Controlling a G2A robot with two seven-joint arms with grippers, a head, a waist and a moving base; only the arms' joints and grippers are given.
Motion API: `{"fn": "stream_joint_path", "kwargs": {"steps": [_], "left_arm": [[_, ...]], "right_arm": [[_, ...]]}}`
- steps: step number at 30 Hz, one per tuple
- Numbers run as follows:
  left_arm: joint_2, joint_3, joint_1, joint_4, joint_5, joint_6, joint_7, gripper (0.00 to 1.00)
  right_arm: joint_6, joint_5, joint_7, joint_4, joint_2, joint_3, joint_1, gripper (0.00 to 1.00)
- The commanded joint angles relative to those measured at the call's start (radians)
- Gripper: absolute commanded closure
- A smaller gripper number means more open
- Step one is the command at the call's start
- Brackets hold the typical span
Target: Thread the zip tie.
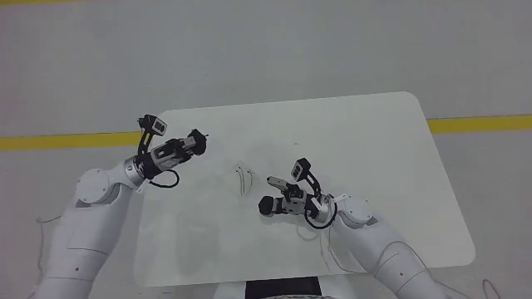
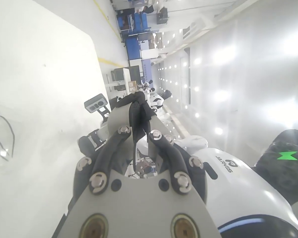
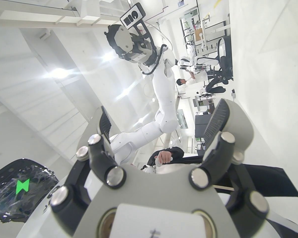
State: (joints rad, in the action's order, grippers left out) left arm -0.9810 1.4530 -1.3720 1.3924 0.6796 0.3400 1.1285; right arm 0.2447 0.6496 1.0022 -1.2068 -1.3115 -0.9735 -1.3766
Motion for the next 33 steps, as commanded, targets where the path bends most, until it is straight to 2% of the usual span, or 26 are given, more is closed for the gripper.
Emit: {"fn": "stream_joint_path", "kwargs": {"steps": [1,8,18,21,27,28,31,33], "left_arm": [[-0.009,0.023,0.004,-0.015,0.007,0.000,0.015,1.00],[-0.039,0.125,0.041,-0.101,0.050,0.000,0.091,1.00],[-0.067,0.238,0.100,-0.216,0.059,0.000,0.225,1.00],[-0.074,0.254,0.107,-0.236,0.068,0.000,0.249,1.00],[-0.074,0.254,0.107,-0.236,0.068,0.000,0.249,1.00],[-0.074,0.254,0.107,-0.236,0.068,0.000,0.249,1.00],[-0.074,0.254,0.107,-0.236,0.068,0.000,0.249,1.00],[-0.074,0.254,0.107,-0.236,0.068,0.000,0.249,1.00]], "right_arm": [[0.000,0.000,0.000,0.000,0.000,0.000,0.000,0.00],[0.000,0.000,0.000,0.000,0.000,0.000,0.000,0.00],[0.000,0.000,0.000,0.000,0.000,0.000,0.000,0.00],[0.000,0.000,0.000,0.000,0.000,0.000,0.000,0.00],[-0.004,-0.009,-0.008,-0.009,0.000,0.002,0.002,0.00],[-0.018,-0.041,-0.024,-0.029,0.001,0.008,0.009,0.00],[-0.112,-0.168,-0.102,-0.102,0.007,0.020,0.026,0.00],[-0.198,-0.252,-0.145,-0.167,0.013,0.029,0.030,0.00]]}}
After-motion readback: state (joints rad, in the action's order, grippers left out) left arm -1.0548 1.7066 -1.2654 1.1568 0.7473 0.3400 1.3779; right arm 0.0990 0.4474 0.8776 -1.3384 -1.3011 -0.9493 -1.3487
